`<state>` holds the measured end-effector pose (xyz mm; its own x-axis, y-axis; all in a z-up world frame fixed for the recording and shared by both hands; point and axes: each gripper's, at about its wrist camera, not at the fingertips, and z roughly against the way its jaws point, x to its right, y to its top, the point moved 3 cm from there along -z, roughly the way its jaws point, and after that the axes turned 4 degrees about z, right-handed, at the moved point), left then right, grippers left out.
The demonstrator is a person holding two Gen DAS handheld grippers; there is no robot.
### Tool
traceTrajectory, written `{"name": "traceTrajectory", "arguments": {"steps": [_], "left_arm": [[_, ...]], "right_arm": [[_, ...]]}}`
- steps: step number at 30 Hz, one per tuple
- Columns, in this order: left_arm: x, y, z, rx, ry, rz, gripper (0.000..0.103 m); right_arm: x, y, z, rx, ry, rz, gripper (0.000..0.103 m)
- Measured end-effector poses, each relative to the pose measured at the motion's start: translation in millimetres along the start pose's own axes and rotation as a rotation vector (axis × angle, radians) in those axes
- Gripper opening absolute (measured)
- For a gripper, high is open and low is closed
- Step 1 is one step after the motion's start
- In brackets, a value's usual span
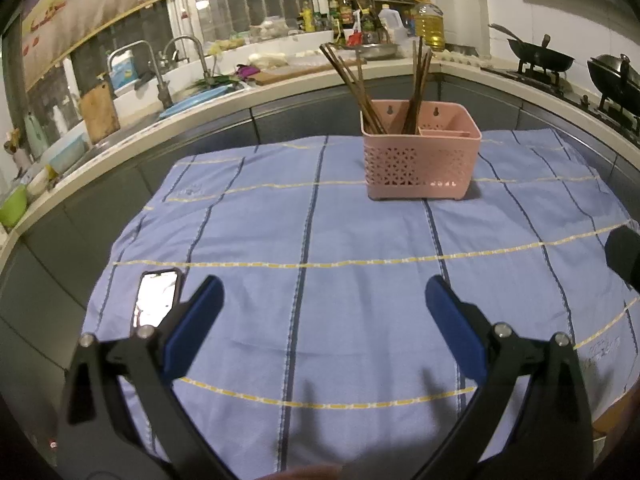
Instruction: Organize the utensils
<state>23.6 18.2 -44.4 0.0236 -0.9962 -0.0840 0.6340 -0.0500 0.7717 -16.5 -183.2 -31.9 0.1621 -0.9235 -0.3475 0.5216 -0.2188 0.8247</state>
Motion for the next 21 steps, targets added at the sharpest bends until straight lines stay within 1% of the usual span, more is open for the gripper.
{"name": "traceTrajectory", "arguments": {"steps": [13, 21], "left_arm": [[3.6, -1.2, 1.9, 0.010, 0.003, -0.018, 0.097], [7.0, -4.8, 4.9, 0.027, -0.014, -0.046, 0.097]], "right_arm": [[-0.3, 0.0, 0.2, 0.000, 0.000, -0.002, 0.097], [0.1, 0.4, 0.3, -0.001, 0.000, -0.002, 0.097]]}}
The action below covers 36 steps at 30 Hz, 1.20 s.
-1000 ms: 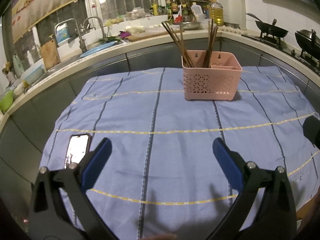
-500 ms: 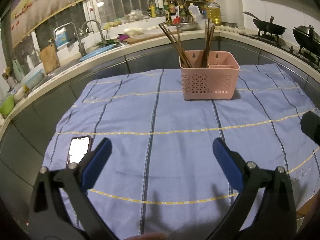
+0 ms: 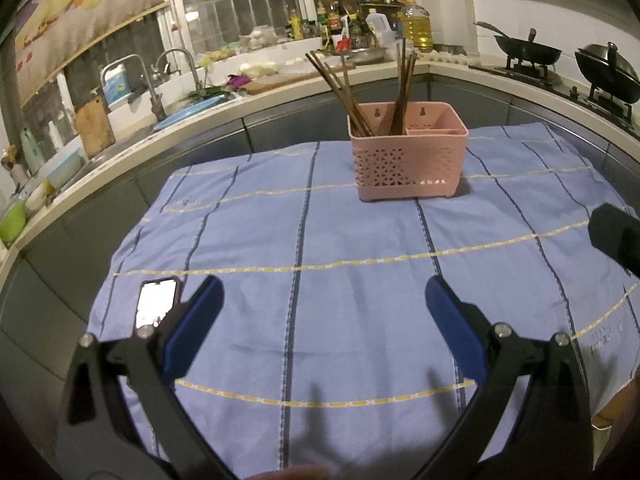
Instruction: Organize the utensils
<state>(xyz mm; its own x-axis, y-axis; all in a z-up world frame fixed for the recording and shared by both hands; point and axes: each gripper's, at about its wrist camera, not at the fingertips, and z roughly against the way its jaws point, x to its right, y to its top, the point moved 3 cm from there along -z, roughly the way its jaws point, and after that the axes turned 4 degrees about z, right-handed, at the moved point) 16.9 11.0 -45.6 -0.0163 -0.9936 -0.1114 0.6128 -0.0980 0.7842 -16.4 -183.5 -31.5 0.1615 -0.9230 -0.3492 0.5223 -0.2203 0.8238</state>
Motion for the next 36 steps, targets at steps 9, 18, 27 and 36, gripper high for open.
{"name": "traceTrajectory", "arguments": {"steps": [9, 18, 27, 36], "left_arm": [[2.3, -2.0, -0.6, -0.002, -0.002, -0.017, 0.097], [3.3, -2.6, -0.3, -0.001, -0.004, -0.019, 0.097], [4.9, -5.3, -1.7, -0.003, -0.006, -0.026, 0.097], [4.5, -8.6, -2.8, -0.006, -0.006, -0.025, 0.097]], "right_arm": [[0.2, 0.2, 0.0, -0.001, 0.000, -0.001, 0.097], [0.6, 0.7, 0.2, 0.000, 0.000, -0.003, 0.097], [1.5, -0.2, 0.3, -0.002, 0.000, -0.004, 0.097], [0.5, -0.7, 0.8, -0.002, 0.000, -0.004, 0.096]]}}
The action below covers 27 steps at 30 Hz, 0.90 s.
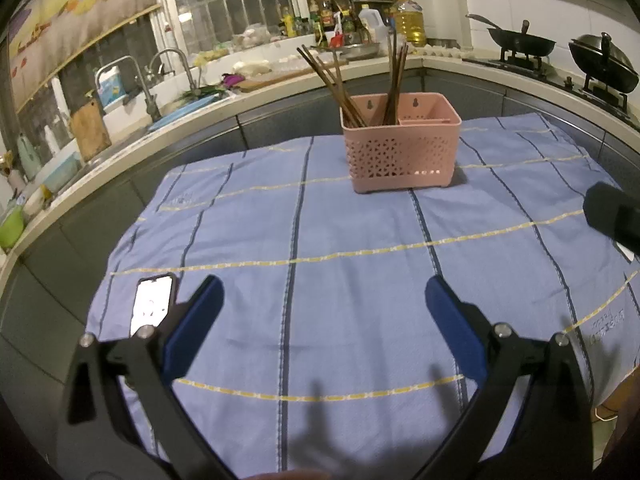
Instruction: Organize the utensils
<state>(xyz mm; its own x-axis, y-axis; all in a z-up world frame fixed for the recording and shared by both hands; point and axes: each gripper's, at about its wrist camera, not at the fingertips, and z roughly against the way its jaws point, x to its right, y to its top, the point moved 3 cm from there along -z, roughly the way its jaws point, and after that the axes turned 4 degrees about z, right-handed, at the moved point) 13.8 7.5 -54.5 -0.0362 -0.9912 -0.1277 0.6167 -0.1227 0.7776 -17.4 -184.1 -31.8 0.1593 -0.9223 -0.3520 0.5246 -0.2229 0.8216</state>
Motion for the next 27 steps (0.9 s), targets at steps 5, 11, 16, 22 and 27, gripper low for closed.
{"name": "traceTrajectory", "arguments": {"steps": [5, 11, 16, 22, 27], "left_arm": [[-0.6, -0.6, -0.4, 0.000, -0.001, 0.001, 0.097], [-1.1, 0.3, -0.3, 0.000, -0.001, 0.000, 0.097], [-1.6, -0.8, -0.8, -0.001, -0.002, 0.000, 0.097], [-5.7, -6.8, -2.4, -0.006, 0.001, 0.007, 0.097], [-9.7, -9.6, -1.5, -0.009, 0.002, 0.014, 0.097]], "right_arm": [[0.7, 0.8, -0.1, -0.001, 0.000, 0.000, 0.097], [0.6, 1.0, 0.0, -0.001, 0.000, -0.001, 0.097], [-0.4, 0.4, 0.4, -0.001, 0.000, 0.000, 0.097], [0.2, 1.3, 0.3, -0.001, 0.000, -0.001, 0.097], [-0.6, 0.9, 0.7, -0.002, 0.000, 0.000, 0.097]]}}
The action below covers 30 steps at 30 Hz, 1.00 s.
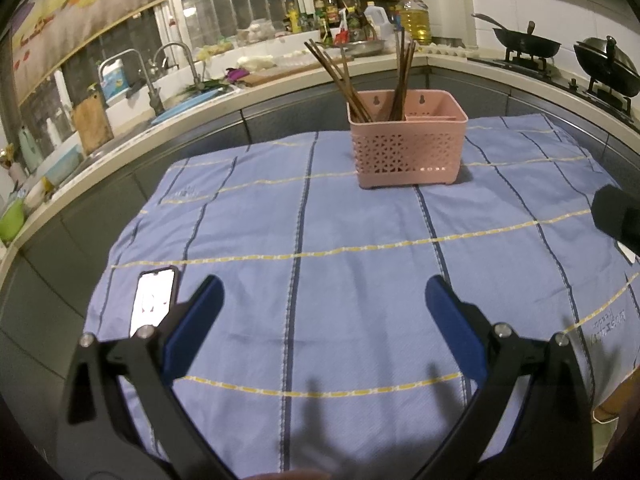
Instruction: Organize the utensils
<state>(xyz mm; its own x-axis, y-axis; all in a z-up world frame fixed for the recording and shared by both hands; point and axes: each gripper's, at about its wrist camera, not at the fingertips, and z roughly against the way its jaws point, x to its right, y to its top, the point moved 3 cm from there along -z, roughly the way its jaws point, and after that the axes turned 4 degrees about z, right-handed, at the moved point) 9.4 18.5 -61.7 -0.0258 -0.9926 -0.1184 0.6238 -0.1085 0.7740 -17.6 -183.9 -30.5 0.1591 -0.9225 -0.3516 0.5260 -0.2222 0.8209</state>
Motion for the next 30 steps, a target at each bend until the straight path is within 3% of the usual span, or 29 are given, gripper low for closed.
{"name": "traceTrajectory", "arguments": {"steps": [30], "left_arm": [[-3.4, 2.8, 0.5, -0.003, -0.002, 0.003, 0.097]], "right_arm": [[-1.9, -0.5, 0.3, -0.002, -0.002, 0.002, 0.097]]}}
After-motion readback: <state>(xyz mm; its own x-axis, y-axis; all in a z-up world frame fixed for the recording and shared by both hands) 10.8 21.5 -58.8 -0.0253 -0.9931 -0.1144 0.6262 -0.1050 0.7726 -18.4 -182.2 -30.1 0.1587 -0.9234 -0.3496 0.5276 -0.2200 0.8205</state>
